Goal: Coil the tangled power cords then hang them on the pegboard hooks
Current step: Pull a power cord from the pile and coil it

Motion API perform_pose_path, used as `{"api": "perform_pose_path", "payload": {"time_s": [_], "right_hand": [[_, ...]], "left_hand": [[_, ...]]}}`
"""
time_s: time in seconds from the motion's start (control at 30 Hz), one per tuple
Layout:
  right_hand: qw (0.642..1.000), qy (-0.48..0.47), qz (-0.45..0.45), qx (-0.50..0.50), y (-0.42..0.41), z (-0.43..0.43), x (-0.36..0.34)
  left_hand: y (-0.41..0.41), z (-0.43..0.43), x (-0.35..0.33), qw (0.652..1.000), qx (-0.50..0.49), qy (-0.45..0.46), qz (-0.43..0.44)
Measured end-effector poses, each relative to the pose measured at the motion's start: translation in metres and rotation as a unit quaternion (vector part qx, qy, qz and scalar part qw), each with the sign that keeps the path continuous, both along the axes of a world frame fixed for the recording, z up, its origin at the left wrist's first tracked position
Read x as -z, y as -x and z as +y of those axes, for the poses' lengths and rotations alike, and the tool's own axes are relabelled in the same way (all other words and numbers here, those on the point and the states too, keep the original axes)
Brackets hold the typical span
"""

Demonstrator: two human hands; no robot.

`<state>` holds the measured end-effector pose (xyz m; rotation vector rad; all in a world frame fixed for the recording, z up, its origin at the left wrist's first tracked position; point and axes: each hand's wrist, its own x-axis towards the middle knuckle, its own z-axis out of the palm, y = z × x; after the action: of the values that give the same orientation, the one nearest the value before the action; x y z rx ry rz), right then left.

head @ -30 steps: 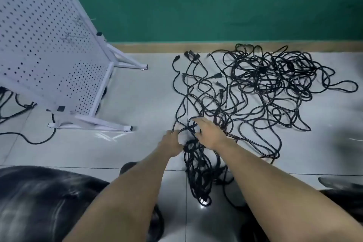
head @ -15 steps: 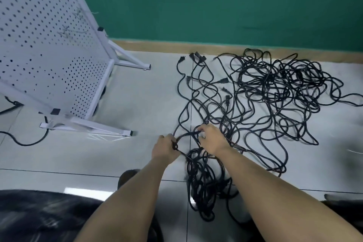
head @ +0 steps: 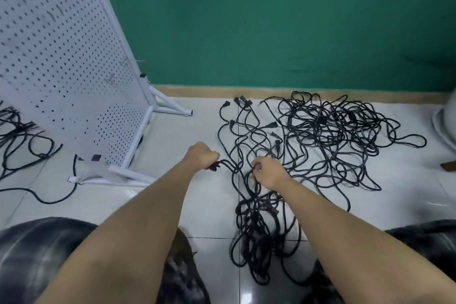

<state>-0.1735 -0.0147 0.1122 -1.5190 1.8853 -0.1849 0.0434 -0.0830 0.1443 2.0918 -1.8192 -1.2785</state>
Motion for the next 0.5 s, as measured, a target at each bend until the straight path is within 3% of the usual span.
{"api": "perform_pose_path", "payload": {"time_s": [0.13,0.23,0.37,0.5], "right_hand": [[0.999,0.024,-0.032,0.015,0.002,-0.003,-0.038],[0.993,0.033,-0.111,0.018,-0.006,-0.013,-0.076],[0.960,0.063,-0.259,0.083,-0.012,-0.030,-0.145],[0.932,0.103,-0.329,0.114,0.002,-0.052,-0.204]], "left_hand": [[0.002,-0.022,-0.067,0.997,0.058,0.053,0.018],[0.008,-0.032,-0.122,0.989,0.096,0.102,0.043],[0.016,-0.038,-0.192,0.970,0.108,0.195,0.097],[0.027,-0.033,-0.229,0.946,0.094,0.247,0.190]]}}
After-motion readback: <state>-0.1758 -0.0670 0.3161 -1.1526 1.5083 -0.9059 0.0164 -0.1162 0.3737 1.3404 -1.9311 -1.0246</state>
